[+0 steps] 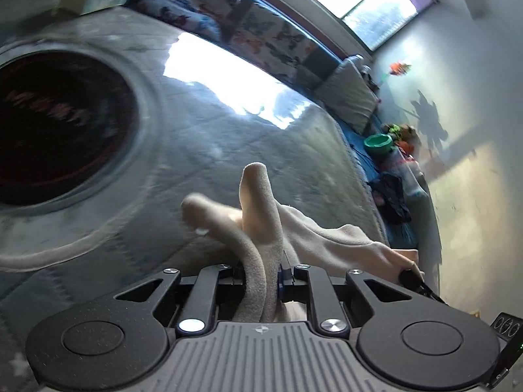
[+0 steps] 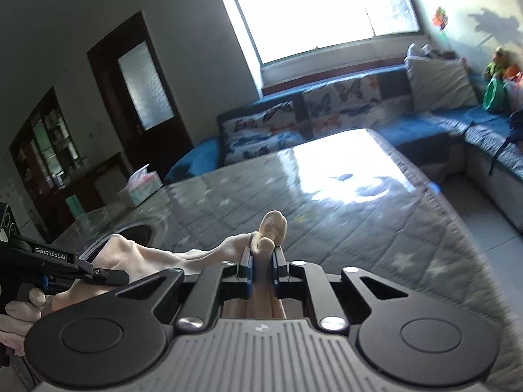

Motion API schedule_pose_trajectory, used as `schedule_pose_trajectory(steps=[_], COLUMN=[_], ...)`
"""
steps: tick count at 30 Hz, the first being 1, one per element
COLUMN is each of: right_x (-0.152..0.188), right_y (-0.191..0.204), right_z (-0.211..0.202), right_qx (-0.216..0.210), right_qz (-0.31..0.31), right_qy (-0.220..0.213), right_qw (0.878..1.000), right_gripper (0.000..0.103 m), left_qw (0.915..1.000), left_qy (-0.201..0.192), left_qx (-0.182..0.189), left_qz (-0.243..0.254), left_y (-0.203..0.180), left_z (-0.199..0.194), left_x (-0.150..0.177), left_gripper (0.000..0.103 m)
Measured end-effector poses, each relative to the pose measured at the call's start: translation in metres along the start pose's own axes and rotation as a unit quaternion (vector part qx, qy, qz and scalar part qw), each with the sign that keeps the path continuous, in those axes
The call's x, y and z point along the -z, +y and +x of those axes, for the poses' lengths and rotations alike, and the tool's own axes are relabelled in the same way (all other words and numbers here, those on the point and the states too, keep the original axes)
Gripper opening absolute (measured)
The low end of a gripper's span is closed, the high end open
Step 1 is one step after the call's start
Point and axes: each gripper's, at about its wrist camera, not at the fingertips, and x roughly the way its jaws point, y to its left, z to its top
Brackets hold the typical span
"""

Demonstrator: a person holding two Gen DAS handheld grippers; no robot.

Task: Fold clothes
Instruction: 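Lift the held sweatshirt edge with both grippers and carry it across the table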

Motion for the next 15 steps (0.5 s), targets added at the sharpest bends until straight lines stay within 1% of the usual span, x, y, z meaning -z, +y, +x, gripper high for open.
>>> schedule_pose_trajectory(steps=[7, 10, 15], right_x=[-0.020, -0.026, -0.036], right_y=[-0.024, -0.033, -0.052], right_z=[-0.022, -0.027, -0.032], right_qx=[0.048, 0.065, 0.090], right_qz=[-0.003, -0.005, -0.002], right_qy=[-0.033, -0.042, -0.052], right_qw=[0.998, 0.997, 0.995], right_gripper=[0.010, 0.010, 0.010], left_qw=[0.9988, 0.9976, 0.9958], left_qy=[0.013, 0.015, 0.024], left_qx=[0.011, 0.010, 0.011], left_qz=[0.046, 0.067, 0.088], left_y=[-0.045, -0.063, -0.089], left_z=[0.026, 0.037, 0.054], left_x=[-0.004, -0.005, -0.005], left_gripper=[0.016, 0.016, 0.016])
